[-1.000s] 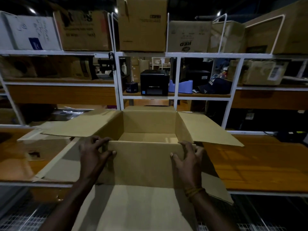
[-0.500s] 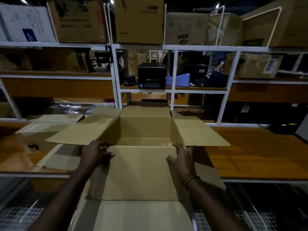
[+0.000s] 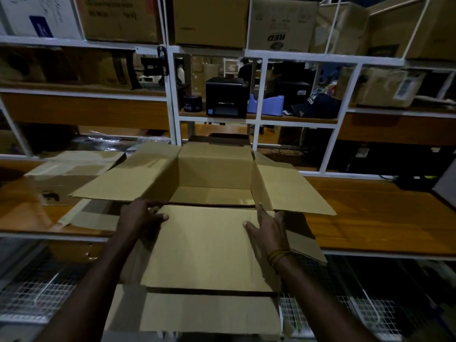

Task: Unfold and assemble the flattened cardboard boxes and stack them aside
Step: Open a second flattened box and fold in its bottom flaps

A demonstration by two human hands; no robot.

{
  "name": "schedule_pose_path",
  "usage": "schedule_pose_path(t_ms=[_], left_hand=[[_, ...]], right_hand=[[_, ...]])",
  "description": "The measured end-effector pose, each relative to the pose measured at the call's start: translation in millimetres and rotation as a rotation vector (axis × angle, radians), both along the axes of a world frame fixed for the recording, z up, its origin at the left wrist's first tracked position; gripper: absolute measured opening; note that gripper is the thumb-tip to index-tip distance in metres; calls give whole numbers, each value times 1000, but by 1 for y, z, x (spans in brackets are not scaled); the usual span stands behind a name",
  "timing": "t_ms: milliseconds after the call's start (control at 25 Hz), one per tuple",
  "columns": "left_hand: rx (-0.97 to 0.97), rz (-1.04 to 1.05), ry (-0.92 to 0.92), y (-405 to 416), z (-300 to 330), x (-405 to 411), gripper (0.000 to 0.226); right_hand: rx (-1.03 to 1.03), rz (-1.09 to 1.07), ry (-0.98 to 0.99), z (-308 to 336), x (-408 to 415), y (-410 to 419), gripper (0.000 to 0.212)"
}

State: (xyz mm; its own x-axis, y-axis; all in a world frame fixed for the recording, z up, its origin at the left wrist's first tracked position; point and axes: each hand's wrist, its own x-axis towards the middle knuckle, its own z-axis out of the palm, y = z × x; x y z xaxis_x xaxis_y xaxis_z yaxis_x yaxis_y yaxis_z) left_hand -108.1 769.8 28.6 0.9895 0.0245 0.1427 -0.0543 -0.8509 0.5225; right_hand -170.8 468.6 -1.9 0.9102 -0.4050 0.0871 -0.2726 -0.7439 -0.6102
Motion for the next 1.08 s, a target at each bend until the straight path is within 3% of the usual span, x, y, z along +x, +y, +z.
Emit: schedule_pose_path(t_ms=[200,440,640,880,1080], left_hand=[[97,32,149,-6,-8,14,51],[-69,68,4,-12,-6,7,43],[-6,27,-3,-14,-27,-15,43],[229,-27,167,-9,-31,-14,76],[201,-14,116,-9,-44,-21,62]], right_hand=[[-87,12,-4,-3,-10,8,66],[66,80,-208,-4,-9,1,58],[72,75,-160,-23,-18,-14,60],[46,102,-147,-29,-20,-13,60],[57,118,-127,-37,-29,-19,57]])
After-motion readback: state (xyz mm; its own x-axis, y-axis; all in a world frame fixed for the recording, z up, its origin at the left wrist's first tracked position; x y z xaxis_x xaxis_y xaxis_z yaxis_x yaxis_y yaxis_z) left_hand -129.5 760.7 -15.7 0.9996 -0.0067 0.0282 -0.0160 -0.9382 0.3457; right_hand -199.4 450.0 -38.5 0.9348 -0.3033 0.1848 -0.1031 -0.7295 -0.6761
